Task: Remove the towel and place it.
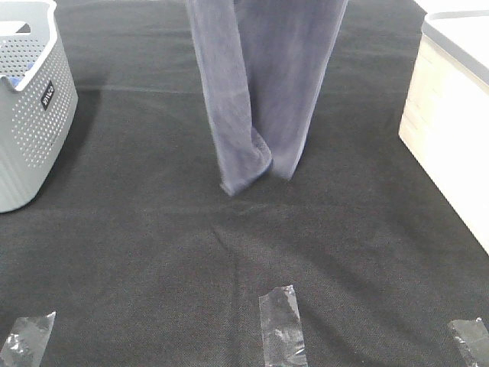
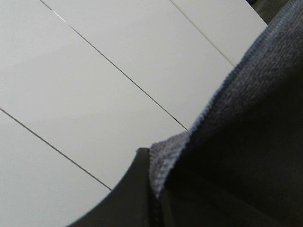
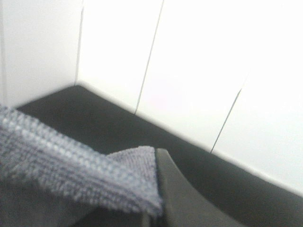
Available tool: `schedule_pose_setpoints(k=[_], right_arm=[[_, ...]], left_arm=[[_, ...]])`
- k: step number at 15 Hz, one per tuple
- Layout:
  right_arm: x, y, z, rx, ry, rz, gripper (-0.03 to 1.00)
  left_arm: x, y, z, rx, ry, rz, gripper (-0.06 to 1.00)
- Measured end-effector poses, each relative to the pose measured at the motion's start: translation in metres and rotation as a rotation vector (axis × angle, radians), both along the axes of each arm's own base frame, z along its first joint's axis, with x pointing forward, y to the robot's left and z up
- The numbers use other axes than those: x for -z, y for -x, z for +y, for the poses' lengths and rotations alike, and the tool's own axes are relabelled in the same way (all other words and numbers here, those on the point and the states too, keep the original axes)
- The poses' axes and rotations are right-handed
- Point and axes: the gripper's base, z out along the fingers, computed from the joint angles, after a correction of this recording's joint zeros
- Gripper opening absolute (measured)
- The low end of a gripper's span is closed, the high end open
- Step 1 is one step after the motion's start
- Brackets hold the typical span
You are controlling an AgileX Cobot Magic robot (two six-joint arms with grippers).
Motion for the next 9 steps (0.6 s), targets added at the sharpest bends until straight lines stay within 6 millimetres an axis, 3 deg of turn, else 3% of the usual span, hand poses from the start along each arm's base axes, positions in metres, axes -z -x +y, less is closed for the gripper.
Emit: schedule_pose_setpoints(k=[4,9], right_arm=[[-0.013,-0.005,-0.002,0.037,-0.07,-0.145,0.02],[0.004,-0.033,0.005,0.027,-0.075,-0.205,0.02]], left_arm=[[-0.005,-0.016,0.002,0.014,0.08,-0.169,0.0],[0.009,-0.037,-0.006,0.024,0.076,-0.269,0.0]])
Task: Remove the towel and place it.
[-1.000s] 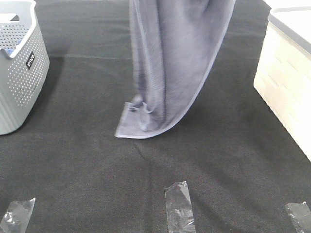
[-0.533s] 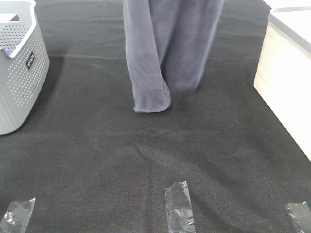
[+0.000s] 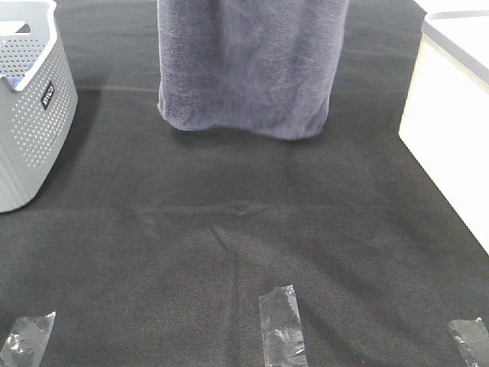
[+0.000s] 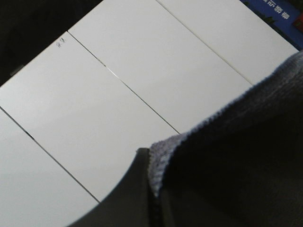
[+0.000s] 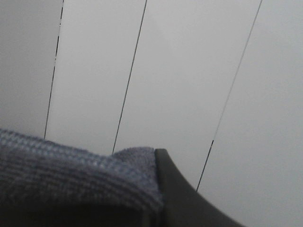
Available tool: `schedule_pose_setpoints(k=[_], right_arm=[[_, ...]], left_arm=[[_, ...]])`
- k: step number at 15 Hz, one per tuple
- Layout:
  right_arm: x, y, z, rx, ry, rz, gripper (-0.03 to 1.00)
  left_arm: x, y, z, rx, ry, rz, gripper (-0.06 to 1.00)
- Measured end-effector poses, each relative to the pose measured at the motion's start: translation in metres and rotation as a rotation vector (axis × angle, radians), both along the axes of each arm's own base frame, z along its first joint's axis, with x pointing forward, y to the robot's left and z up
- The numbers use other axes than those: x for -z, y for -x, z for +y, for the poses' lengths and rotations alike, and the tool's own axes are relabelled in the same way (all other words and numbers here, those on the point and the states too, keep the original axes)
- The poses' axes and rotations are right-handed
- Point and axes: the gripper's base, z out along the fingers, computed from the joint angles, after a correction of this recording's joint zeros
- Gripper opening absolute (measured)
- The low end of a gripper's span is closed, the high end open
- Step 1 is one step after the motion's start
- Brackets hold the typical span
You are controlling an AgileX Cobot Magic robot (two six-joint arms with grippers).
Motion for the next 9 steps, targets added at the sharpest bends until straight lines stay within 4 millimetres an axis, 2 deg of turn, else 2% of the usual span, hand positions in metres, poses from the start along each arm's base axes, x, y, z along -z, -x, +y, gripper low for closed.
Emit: schedule_pose_setpoints(k=[2,5,7,9], right_arm=[[0.003,-0.009,-0.001,0.026,-0.032,-0.04,0.02],[0.01,-0.022,0.006,0.042,-0.035,-0.065,0.02],[0.014,-0.041,0.014,0.039,-0.047,-0.089,0.02],[0.014,-0.053,0.019,0.034,-0.054,-0.115,0.02]], left_arm=[[0.01,-0.021,0.012,-0.031,0.002,-0.061,0.0],[0.021,-0.038,0.02,-0.039,0.033,-0.078,0.0],[0.036,-0.057,0.026,-0.039,0.059,-0.124,0.0],[0.045,-0.069,0.034,-0.036,0.098,-0.144,0.0]])
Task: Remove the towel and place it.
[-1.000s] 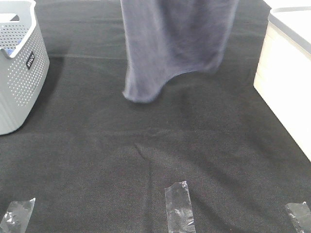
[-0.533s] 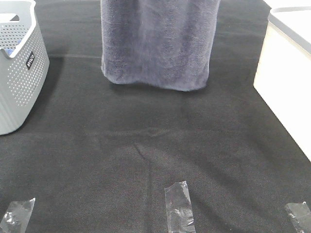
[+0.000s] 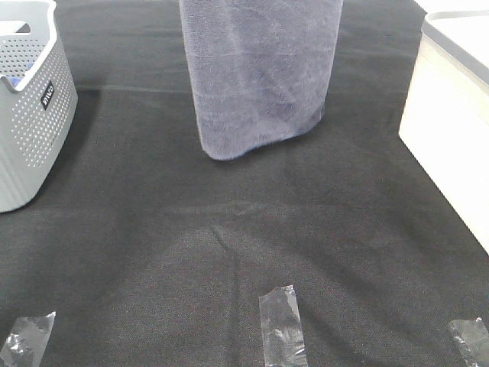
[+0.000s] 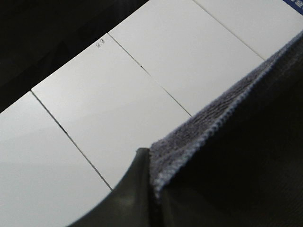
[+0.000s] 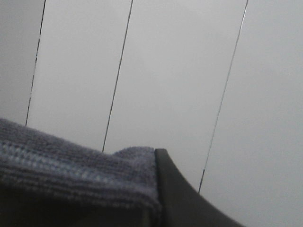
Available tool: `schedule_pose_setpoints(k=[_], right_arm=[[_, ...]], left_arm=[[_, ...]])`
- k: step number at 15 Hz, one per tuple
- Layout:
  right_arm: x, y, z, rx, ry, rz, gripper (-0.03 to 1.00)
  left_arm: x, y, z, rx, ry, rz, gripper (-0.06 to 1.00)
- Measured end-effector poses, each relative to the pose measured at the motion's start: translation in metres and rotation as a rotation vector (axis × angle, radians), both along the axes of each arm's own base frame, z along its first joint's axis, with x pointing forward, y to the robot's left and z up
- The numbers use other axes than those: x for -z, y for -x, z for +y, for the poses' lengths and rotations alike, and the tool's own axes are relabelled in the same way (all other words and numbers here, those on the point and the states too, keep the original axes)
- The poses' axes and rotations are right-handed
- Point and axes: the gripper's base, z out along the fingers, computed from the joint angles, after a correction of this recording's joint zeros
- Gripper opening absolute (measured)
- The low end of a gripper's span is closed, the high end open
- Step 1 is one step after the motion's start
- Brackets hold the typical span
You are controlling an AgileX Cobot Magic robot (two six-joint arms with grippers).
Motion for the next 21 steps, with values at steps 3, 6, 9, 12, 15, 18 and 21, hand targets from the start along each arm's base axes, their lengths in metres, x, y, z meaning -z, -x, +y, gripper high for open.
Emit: schedule_pose_setpoints(k=[3,6,9,12,15,18,21], right_arm=[[0.006,-0.026,0.007,-0.004,-0.012,-0.047,0.02],[0.017,-0.045,0.012,-0.004,-0.028,-0.08,0.02],[0.034,-0.057,0.015,-0.005,-0.026,-0.056,0.02],[0.043,-0.062,0.018,-0.026,-0.018,-0.017,0.02],[0.045,-0.063,0.019,-0.028,-0.019,-0.012,0.02],[0.045,-0.063,0.019,-0.032,-0.022,-0.008,0.02],[0.048,-0.063,0.02,-0.049,-0.01,0.014,0.02]], left_arm=[[0.021,-0.032,0.009,0.013,0.087,-0.005,0.0],[0.032,-0.06,0.006,0.019,0.136,-0.076,0.0],[0.033,-0.074,0.01,-0.002,0.166,-0.127,0.0],[0.037,-0.079,0.019,-0.01,0.179,-0.083,0.0],[0.039,-0.081,0.019,-0.012,0.155,-0.074,0.0],[0.039,-0.081,0.019,-0.003,0.146,-0.07,0.0],[0.042,-0.083,0.019,-0.004,0.156,-0.023,0.0]])
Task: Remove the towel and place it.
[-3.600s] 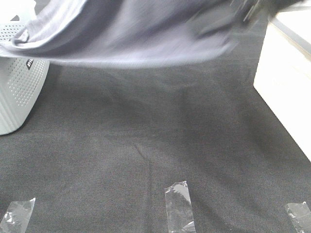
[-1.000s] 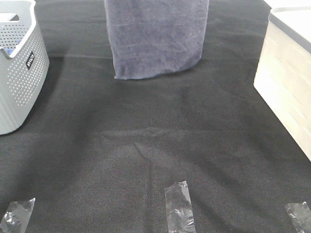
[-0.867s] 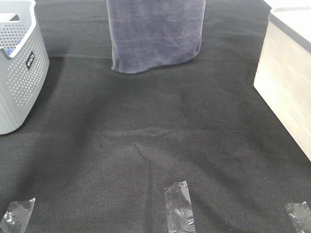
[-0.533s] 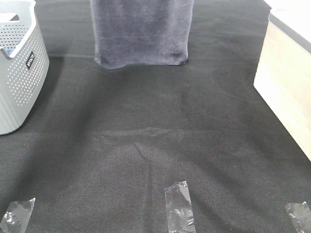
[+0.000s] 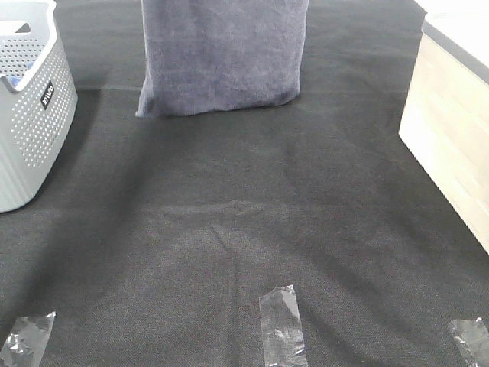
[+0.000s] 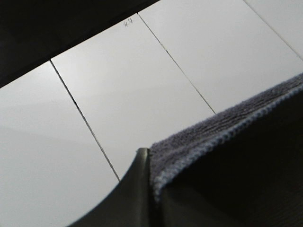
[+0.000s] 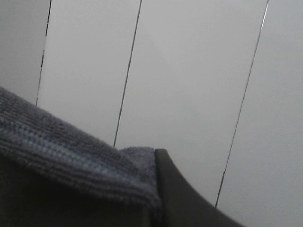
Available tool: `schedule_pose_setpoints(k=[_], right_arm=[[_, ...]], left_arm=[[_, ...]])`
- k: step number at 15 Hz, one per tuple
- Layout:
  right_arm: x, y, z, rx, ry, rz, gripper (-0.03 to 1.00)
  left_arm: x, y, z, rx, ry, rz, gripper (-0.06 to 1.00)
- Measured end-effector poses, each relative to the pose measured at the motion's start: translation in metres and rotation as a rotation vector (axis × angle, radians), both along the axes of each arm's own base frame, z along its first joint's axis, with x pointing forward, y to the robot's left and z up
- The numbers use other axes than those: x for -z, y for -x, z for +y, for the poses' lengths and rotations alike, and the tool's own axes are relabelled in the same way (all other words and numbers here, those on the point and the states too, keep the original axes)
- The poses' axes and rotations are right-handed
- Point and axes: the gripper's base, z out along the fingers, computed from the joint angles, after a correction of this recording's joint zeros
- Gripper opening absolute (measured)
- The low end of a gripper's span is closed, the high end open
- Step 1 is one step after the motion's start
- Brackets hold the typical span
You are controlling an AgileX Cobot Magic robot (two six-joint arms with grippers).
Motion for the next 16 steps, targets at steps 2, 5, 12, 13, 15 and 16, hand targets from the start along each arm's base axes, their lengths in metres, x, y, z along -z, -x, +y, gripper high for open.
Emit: schedule_pose_setpoints(k=[2,5,12,13,15,16], right_arm=[[0.004,0.001,0.003,-0.029,0.019,0.035,0.02],[0.013,0.002,0.008,-0.104,0.034,0.142,0.02],[0.056,0.007,-0.015,-0.046,0.107,0.667,0.02],[0.061,0.012,-0.018,-0.034,0.134,0.754,0.02],[0.057,0.03,-0.022,-0.033,0.179,0.887,0.02],[0.051,0.039,-0.023,-0.035,0.183,0.928,0.02]], left_arm=[[0.005,-0.004,0.002,0.003,0.034,0.085,0.0],[0.02,-0.011,-0.002,-0.022,0.076,0.284,0.0],[0.045,0.012,-0.047,-0.087,0.054,0.79,0.0],[0.047,0.018,-0.046,-0.104,0.054,0.877,0.0],[0.042,0.035,-0.044,-0.114,0.066,1.043,0.0],[0.035,0.045,-0.041,-0.107,0.077,1.118,0.0]])
